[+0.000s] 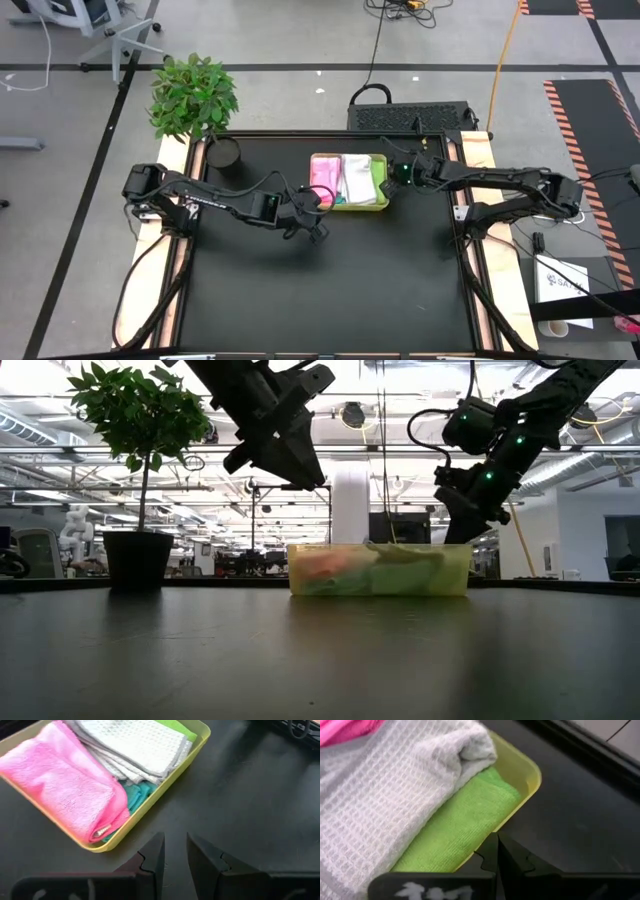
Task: Fold microfiber towels
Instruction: Adjust the bin, then return to Home position
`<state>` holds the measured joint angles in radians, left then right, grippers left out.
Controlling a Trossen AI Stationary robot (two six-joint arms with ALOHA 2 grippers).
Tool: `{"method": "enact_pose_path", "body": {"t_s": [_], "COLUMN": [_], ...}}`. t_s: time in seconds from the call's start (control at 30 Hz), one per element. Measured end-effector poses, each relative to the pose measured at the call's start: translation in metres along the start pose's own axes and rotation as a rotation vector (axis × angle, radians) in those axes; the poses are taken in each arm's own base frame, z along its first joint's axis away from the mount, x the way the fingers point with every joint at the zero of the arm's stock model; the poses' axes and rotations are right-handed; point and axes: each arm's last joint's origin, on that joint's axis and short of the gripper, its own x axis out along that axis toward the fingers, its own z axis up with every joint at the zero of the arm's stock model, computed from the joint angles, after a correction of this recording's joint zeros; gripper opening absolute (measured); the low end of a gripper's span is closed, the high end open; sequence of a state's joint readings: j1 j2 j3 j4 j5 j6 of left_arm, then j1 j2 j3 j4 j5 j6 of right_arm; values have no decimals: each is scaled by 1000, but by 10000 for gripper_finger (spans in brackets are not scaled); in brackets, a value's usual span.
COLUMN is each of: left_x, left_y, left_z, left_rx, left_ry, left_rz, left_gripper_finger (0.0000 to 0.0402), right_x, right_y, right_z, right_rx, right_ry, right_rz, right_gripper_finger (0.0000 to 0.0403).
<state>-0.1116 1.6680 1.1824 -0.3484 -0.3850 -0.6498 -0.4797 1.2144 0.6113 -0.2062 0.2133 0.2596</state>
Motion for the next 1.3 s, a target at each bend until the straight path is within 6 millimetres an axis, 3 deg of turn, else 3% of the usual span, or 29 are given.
{"method": "enact_pose_path", "body": {"t_s": [0.3,0.4,0.63,0.83,0.97,1.07,1.3], "left_x": [0,-1,-18,-47,-67,-73,-83], "left_y": [1,3,15,31,53,70,107], "left_z": [-3,-8,-12,-11,-30,-56,-107], "left_rx": [37,65,149,117,46,-25,-192], "left_ry": [42,88,174,112,32,-63,-245], "left_rz": [-2,26,92,103,50,-61,-261], "left_gripper_finger": [81,81,81,81,81,81,81], "right_x": [-3,-10,-43,-85,-111,-124,-140], "right_y": [1,5,12,10,8,8,14], "right_z": [1,3,7,7,2,-2,-15], "right_rx": [10,25,-14,-17,-20,-26,-52], "right_ry": [-12,-30,-143,-289,-365,-393,-400], "right_rz": [17,99,263,372,485,573,769], "right_gripper_finger": [0,0,0,0,0,0,0]}}
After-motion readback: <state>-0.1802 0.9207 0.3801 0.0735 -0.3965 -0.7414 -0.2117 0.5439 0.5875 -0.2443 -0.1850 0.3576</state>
